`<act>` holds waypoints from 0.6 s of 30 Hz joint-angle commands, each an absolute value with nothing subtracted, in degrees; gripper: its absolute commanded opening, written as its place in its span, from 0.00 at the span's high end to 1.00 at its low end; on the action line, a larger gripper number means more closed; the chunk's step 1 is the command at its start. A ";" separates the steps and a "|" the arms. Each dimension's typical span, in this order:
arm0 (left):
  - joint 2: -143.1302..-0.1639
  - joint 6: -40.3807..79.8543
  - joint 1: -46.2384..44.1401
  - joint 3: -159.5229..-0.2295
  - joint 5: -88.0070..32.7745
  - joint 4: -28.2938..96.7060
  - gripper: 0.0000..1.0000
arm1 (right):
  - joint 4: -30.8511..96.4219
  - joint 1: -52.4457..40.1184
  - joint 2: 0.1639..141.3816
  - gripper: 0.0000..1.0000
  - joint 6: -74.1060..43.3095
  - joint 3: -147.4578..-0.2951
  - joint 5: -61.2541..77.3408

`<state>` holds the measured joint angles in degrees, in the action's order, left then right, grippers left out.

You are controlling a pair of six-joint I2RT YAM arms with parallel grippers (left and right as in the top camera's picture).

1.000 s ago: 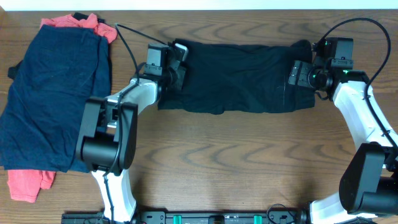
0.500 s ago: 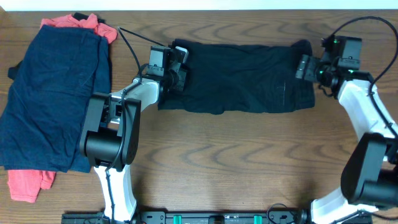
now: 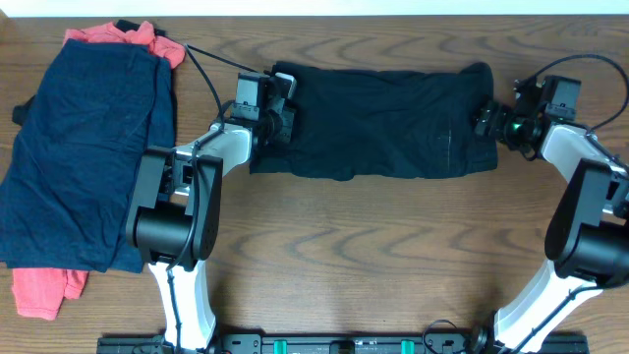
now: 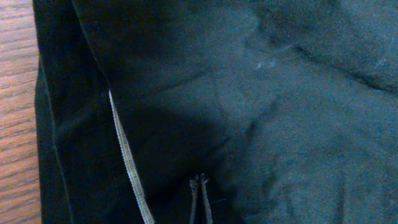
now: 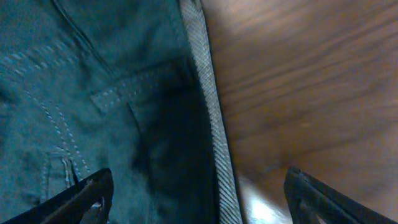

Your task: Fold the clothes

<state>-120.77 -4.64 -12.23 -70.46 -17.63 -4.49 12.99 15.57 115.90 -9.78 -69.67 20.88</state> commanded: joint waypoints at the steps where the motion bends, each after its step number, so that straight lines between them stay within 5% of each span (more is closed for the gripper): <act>1: -123.74 -4.16 -12.34 -70.37 -15.53 -3.70 0.94 | 12.56 15.68 118.52 0.14 -10.83 -69.47 24.05; 8: -123.74 -4.16 -12.34 -70.37 -15.33 -3.70 0.94 | 11.57 15.68 122.13 0.20 -14.37 -69.45 26.11; 18: -123.74 -4.16 -12.34 -70.37 -15.16 -3.57 0.94 | 14.57 14.92 123.46 0.53 -16.38 -69.36 27.42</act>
<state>-120.79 -4.47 -12.23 -70.48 -17.58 -4.49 12.49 15.57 119.22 -14.31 -71.55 28.12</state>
